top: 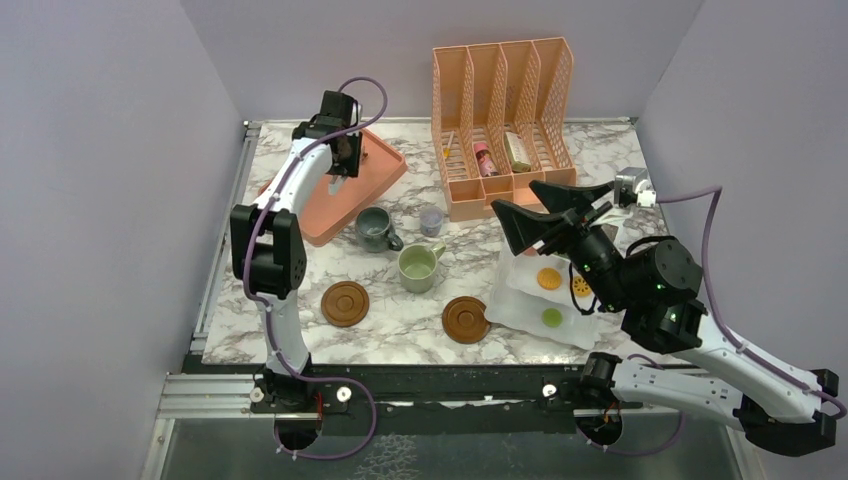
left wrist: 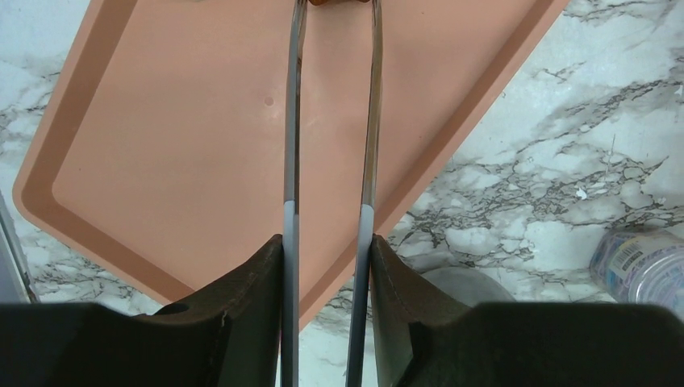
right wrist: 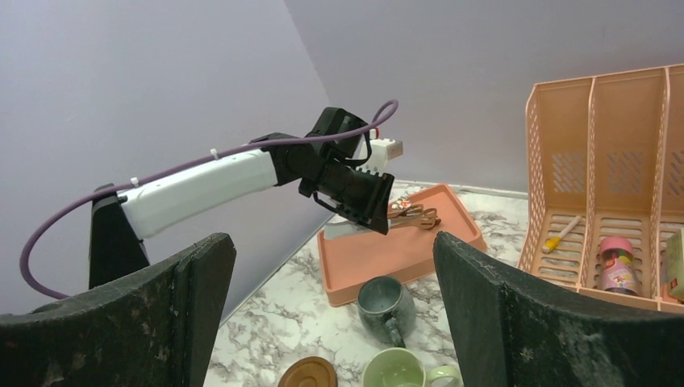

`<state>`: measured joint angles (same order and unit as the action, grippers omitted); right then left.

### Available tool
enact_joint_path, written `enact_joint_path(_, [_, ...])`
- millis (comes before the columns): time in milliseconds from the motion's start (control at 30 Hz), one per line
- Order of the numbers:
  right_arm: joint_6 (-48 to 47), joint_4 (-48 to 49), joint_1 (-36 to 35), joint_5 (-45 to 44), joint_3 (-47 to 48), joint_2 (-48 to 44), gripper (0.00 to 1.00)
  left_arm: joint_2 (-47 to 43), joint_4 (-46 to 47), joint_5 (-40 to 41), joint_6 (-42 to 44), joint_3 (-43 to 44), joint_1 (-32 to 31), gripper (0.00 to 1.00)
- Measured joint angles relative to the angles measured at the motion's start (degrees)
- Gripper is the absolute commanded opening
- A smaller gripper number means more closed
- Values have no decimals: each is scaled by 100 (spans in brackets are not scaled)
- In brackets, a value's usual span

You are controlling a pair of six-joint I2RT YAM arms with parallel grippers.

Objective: Serve the afternoon tea
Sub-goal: Move the tray with dessert, then pick up the desert from the tray.

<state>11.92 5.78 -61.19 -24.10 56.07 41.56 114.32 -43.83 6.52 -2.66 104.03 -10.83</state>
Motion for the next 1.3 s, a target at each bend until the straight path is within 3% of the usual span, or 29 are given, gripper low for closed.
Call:
enact_joint_path(567, [0, -122, 0, -28, 0, 39, 99, -1082, -9, -297, -225, -675, -208, 35])
enact_joint_path(767, [0, -157, 0, -28, 0, 55, 99, -1534, 63, -321, -236, -1069, -256, 40])
enact_joint_path(1300, [-13, -164, 0, -28, 0, 48, 99, -940, 304, -144, -234, -1165, -256, 43])
